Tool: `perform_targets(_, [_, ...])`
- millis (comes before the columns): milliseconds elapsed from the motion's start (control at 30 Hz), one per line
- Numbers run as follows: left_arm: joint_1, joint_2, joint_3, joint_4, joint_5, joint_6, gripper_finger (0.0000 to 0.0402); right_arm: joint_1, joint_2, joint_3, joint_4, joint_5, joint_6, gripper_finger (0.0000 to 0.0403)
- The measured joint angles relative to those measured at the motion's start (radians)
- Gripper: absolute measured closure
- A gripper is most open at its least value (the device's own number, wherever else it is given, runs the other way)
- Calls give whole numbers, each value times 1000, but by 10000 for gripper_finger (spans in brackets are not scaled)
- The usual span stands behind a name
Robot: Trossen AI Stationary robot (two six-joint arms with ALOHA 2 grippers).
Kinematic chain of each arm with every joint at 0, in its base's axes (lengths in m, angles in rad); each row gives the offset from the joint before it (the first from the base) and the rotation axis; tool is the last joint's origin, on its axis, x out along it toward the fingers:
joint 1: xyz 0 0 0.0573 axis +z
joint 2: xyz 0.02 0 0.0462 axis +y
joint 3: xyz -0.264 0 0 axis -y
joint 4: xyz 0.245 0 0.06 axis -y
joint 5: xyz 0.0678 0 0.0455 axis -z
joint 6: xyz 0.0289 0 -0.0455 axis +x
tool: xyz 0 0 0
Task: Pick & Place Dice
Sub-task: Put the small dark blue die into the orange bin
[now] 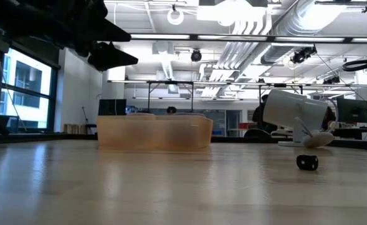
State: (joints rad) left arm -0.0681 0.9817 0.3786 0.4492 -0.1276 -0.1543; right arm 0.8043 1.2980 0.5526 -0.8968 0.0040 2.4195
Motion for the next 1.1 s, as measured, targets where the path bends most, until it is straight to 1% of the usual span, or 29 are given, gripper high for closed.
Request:
perform_targets(367, [0,0,0,0,0,-3,6,0,5,-2,2,-11,-4,223])
perform_targets(500, [0,0,0,0,0,-3,6,1,12,-27,59,-12,-4,223])
perform_targets(600, [0,0,0,0,0,-3,6,2,13,-33,58,31,-8,223])
perform_targets(733, [0,0,0,0,0,-3,6,1,13,-32,58,-18,-1,223])
perform_targets(967, [0,0,0,0,0,-3,6,7,13,-32,50,-10,-1,223])
perform_targets(1100, [-1,0,0,0,0,-3,6,7,13,-32,49,-15,-4,241])
